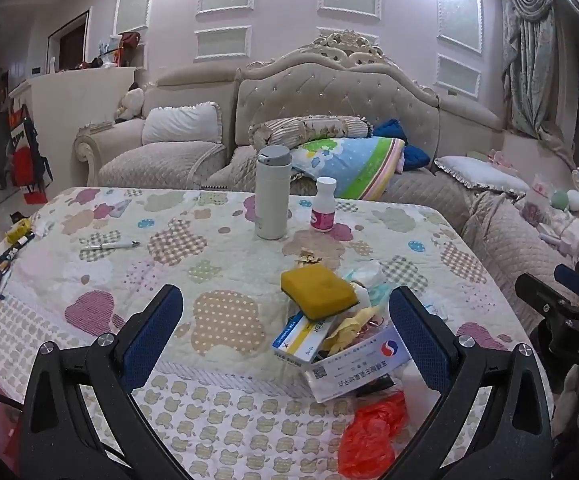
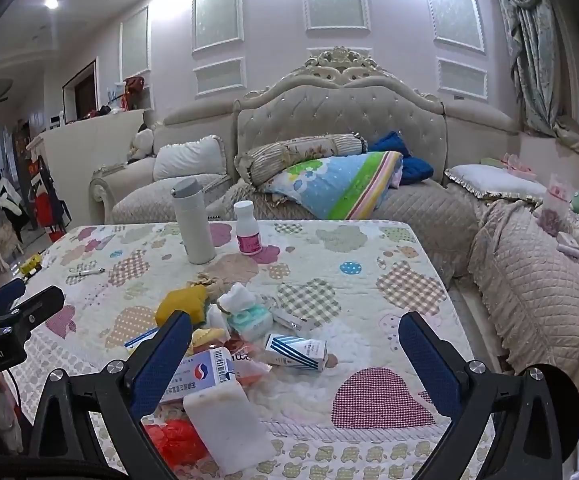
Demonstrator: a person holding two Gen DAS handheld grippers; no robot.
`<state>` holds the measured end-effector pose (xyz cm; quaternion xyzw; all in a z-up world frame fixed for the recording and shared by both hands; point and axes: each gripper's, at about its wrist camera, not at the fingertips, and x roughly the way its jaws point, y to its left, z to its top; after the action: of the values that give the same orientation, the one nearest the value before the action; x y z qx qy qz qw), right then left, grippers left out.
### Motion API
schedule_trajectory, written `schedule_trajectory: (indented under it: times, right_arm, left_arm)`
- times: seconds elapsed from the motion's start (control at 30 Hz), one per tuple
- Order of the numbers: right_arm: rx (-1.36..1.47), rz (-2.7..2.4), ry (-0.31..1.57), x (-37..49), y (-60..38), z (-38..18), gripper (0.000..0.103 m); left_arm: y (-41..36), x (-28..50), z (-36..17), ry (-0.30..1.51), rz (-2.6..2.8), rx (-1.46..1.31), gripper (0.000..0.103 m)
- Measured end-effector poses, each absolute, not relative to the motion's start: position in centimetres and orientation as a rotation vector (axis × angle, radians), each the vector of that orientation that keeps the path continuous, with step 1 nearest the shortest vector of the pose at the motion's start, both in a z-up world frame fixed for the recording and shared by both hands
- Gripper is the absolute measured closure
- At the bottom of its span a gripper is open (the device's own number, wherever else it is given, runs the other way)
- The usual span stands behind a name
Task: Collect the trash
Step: 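Move both grippers toward the cluttered items on the table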
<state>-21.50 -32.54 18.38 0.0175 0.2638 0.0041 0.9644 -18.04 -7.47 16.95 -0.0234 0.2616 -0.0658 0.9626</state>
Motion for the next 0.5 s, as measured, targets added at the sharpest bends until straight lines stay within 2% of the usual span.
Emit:
schedule_trajectory:
  times: [0.5]
  right_arm:
    - [0.035,0.006,0.53,-22.09,-32.59,18.15,0.0]
  left_arm:
    - [-7.47,-17.91,16.8,0.534,-0.137,-0.051,0.0]
